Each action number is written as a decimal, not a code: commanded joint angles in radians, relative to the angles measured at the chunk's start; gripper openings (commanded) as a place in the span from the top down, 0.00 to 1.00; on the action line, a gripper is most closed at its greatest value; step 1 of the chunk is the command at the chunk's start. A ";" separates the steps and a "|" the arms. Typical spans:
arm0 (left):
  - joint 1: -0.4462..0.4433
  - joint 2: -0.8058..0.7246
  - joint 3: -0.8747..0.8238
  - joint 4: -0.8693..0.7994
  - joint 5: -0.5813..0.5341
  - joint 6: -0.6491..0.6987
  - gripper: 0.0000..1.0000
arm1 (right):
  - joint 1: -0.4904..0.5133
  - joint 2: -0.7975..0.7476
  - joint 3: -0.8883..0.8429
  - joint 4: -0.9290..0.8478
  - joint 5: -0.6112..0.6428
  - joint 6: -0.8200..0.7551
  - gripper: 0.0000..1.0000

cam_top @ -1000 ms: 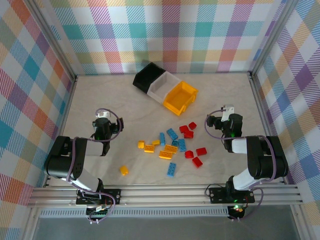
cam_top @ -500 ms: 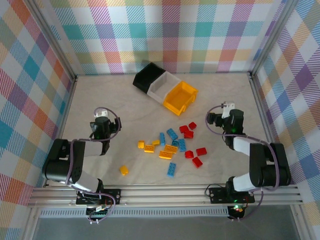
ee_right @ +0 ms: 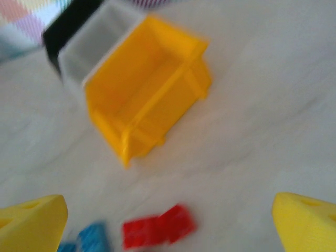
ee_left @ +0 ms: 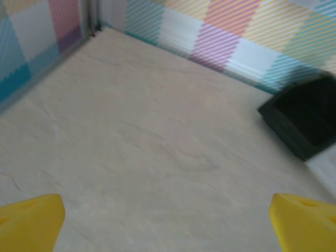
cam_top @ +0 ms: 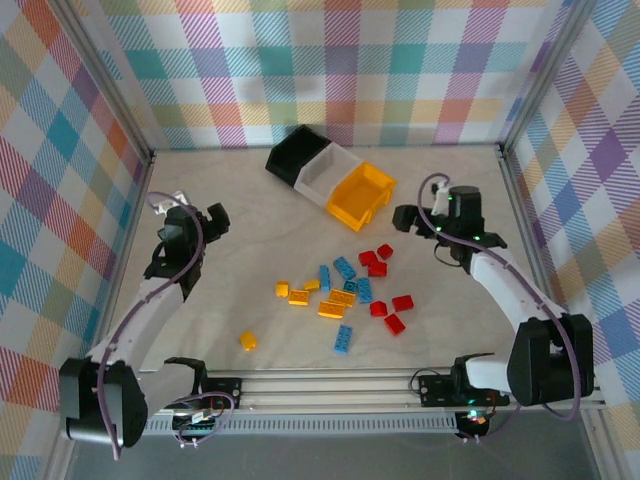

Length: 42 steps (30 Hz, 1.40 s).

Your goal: Sort the legos into containers by color

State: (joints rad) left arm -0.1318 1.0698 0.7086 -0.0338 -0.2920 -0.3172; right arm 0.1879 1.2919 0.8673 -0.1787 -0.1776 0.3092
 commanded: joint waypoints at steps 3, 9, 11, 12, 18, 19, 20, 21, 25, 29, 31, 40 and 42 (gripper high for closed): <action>-0.117 -0.083 0.032 -0.219 0.191 -0.105 0.00 | 0.197 0.039 0.033 -0.332 0.037 0.082 0.00; -0.290 -0.077 0.008 -0.304 0.225 -0.108 0.00 | 0.306 0.133 0.022 -0.346 0.132 0.179 0.02; -0.319 -0.073 -0.005 -0.313 0.233 -0.109 0.00 | 0.349 0.158 0.031 -0.338 0.211 0.220 0.04; -0.327 -0.073 -0.010 -0.319 0.234 -0.109 0.00 | 0.368 0.172 0.035 -0.339 0.254 0.236 0.05; -0.332 -0.066 -0.027 -0.318 0.241 -0.114 0.00 | 0.403 0.262 0.050 -0.297 0.343 0.316 0.14; -0.333 -0.058 -0.023 -0.316 0.240 -0.112 0.00 | 0.403 0.269 0.051 -0.286 0.350 0.323 0.16; -0.333 -0.050 -0.017 -0.316 0.241 -0.109 0.00 | 0.403 0.275 0.052 -0.274 0.358 0.329 0.17; -0.333 -0.040 -0.012 -0.318 0.244 -0.107 0.00 | 0.403 0.279 0.055 -0.266 0.360 0.330 0.18; -0.333 -0.014 0.000 -0.318 0.250 -0.094 0.00 | 0.404 0.302 0.071 -0.259 0.369 0.332 0.20; -0.333 0.004 0.006 -0.311 0.253 -0.081 0.00 | 0.404 0.315 0.085 -0.266 0.379 0.330 0.20; -0.333 0.019 0.019 -0.316 0.254 -0.072 0.00 | 0.403 0.320 0.087 -0.266 0.387 0.332 0.20; -0.332 0.057 0.049 -0.323 0.260 -0.063 0.00 | 0.403 0.321 0.090 -0.280 0.404 0.323 0.18; -0.333 0.065 0.051 -0.323 0.260 -0.063 0.00 | 0.403 0.320 0.091 -0.284 0.409 0.317 0.18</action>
State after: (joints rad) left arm -0.4576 1.1255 0.7338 -0.3416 -0.0418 -0.3965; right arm 0.5888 1.6039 0.9356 -0.4431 0.2077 0.6212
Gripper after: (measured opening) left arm 0.997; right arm 0.818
